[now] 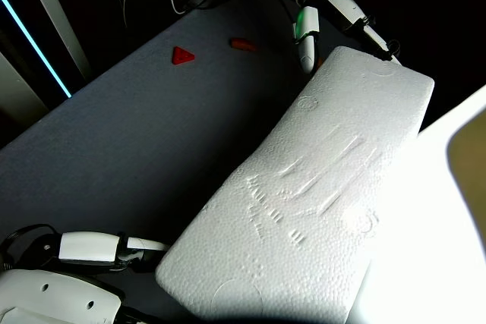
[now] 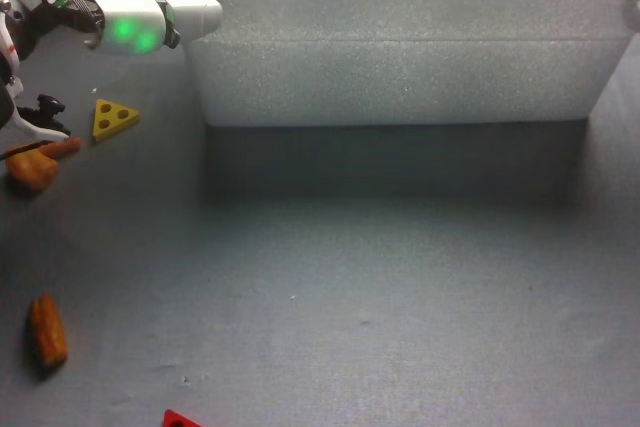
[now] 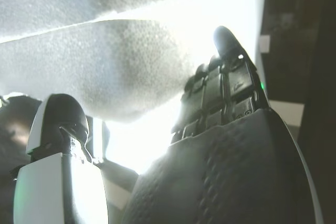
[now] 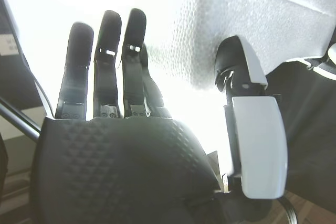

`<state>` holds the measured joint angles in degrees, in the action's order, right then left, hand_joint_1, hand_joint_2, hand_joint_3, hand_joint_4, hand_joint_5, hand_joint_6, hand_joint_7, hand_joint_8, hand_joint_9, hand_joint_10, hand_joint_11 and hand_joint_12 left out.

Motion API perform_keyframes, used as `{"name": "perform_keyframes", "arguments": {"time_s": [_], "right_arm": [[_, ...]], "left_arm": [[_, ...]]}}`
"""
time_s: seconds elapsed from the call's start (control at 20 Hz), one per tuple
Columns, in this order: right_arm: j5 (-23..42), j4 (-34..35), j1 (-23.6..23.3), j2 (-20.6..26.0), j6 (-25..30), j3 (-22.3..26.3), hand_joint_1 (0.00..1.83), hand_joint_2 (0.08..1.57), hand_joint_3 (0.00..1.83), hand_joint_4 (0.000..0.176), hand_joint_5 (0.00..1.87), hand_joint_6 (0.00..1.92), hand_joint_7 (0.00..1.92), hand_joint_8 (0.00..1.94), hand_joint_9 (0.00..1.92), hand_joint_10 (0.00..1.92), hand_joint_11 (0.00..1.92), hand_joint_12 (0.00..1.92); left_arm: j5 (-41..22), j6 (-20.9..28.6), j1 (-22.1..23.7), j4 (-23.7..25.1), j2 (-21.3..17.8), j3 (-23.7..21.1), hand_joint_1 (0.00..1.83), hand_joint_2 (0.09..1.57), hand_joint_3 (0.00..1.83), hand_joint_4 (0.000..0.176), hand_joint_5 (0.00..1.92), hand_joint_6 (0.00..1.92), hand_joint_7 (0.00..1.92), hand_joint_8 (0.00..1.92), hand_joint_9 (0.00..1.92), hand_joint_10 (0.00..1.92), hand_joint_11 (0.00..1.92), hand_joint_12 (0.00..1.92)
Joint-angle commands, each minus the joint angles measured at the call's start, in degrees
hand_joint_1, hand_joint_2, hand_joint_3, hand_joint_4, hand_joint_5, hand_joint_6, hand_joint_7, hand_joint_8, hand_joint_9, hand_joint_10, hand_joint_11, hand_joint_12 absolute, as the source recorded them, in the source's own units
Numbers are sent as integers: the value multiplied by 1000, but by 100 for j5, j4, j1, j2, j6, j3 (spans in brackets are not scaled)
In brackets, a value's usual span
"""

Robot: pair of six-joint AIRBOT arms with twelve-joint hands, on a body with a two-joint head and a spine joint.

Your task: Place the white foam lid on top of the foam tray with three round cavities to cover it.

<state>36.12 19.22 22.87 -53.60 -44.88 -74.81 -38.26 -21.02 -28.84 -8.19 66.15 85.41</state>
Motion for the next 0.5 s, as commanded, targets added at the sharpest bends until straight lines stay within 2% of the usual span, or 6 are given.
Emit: {"name": "perform_keyframes", "arguments": {"time_s": [0.0,0.05,0.1,0.15,0.25,0.45], "right_arm": [[647,-371,-117,-56,27,27,571,1199,0,0,2,232,46,460,0,802,0,1798],[643,-355,-117,-64,27,13,525,1213,4,0,0,54,17,239,0,448,0,1714],[641,-345,-117,-70,27,5,503,1255,16,0,0,10,3,139,0,306,0,1701],[637,-337,-117,-74,27,-4,534,1246,5,0,3,3,0,27,0,60,0,1205],[618,-307,-117,-79,27,-18,532,1201,0,0,43,18,0,0,0,1,0,169],[563,-281,-116,-107,27,-45,494,1205,2,0,82,32,9,3,0,0,0,0]], "left_arm": [[-662,10,74,442,119,-34,578,1076,0,0,97,2,0,0,0,0,0,895],[-633,10,69,436,137,-8,564,1074,0,0,77,8,0,0,0,0,0,796],[-587,9,70,441,154,18,562,1070,0,0,72,6,0,0,0,0,0,746],[-556,9,76,456,168,31,550,1062,0,0,74,4,0,0,8,3,0,829],[-488,9,83,450,218,81,541,1061,0,0,54,0,0,0,14,3,0,980],[-433,18,79,434,240,121,543,1047,0,0,41,2,0,0,5,3,0,1019]]}}
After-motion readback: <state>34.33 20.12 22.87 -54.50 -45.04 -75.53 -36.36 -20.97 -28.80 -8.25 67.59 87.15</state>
